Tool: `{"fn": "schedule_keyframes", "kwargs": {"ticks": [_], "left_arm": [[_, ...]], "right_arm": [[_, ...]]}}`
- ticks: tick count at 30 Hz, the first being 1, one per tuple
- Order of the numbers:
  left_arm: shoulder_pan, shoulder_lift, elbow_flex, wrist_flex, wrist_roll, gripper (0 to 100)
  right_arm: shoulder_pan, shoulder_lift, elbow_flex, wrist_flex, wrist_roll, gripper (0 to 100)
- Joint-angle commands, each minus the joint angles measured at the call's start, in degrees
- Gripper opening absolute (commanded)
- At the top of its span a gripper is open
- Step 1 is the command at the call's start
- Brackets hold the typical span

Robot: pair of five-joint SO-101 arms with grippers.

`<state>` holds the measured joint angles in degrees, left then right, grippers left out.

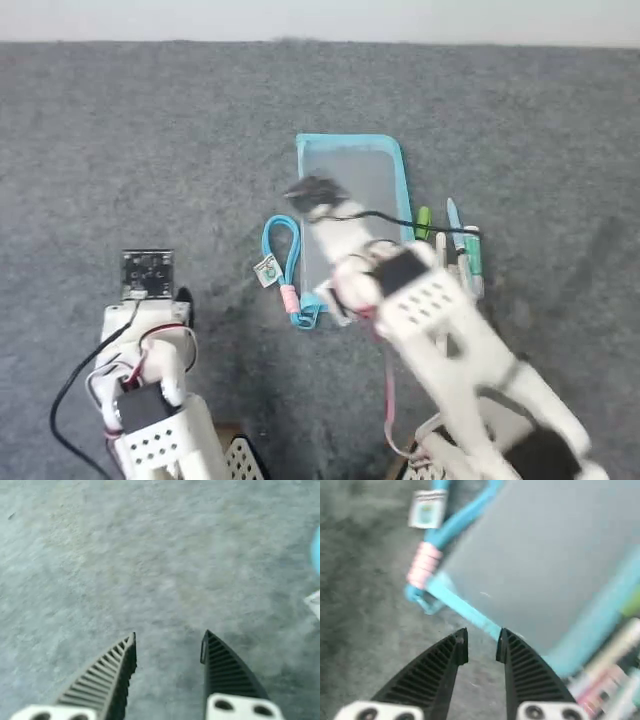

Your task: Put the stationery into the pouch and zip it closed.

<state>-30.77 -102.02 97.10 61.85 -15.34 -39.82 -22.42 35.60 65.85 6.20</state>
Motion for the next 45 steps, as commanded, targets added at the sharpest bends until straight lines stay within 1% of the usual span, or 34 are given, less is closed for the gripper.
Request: {"fn": "schedule_keyframes", "kwargs": {"ticks": [1, 4, 6, 11, 19, 24, 28, 32, 35, 42, 43, 45], "left_arm": [[-4.7, -0.1, -0.4, -2.6, -2.5, 20], [-5.0, 0.0, -0.4, -2.6, -3.1, 17], [-5.0, 0.0, -0.4, -2.8, -3.1, 15], [-5.0, 0.0, -0.4, -2.7, -3.3, 15], [-5.0, 0.0, -0.4, -2.5, -3.3, 15], [-5.0, 0.0, -0.4, -2.5, -3.3, 15], [-5.0, 0.0, -0.4, -2.5, -3.3, 15], [-5.0, 0.0, -0.4, -2.5, -3.3, 15], [-5.0, 0.0, -0.4, -2.5, -3.3, 15], [-5.0, 0.0, -0.4, -2.5, -3.3, 15], [-5.0, 0.0, -0.4, -2.5, -3.3, 15], [-5.0, 0.0, -0.4, -2.5, -3.3, 15]], "right_arm": [[-4.8, 8.2, -9.9, -1.6, 0.7, 19.5], [-7.5, 15.2, -15.5, -1.6, 0.6, 25.1], [-9.0, 19.6, -18.8, -1.6, 0.6, 25.3], [-11.5, 28.4, -25.8, -1.6, 0.6, 25.4], [-12.1, 38.3, -28.7, -4.0, 0.6, 25.4], [-12.1, 40.7, -28.7, -4.3, 0.4, 25.4], [-13.3, 38.9, -28.7, -2.7, -4.1, 25.4], [-16.0, 36.5, -27.5, -2.2, -4.9, 25.4], [-15.3, 36.9, -25.8, -2.8, -5.0, 25.4], [-10.0, 41.0, -25.4, -2.7, -5.0, 25.1], [-9.3, 41.7, -25.5, -2.8, -5.0, 23.5], [-8.4, 42.5, -26.1, -2.9, -5.0, 15.4]]}}
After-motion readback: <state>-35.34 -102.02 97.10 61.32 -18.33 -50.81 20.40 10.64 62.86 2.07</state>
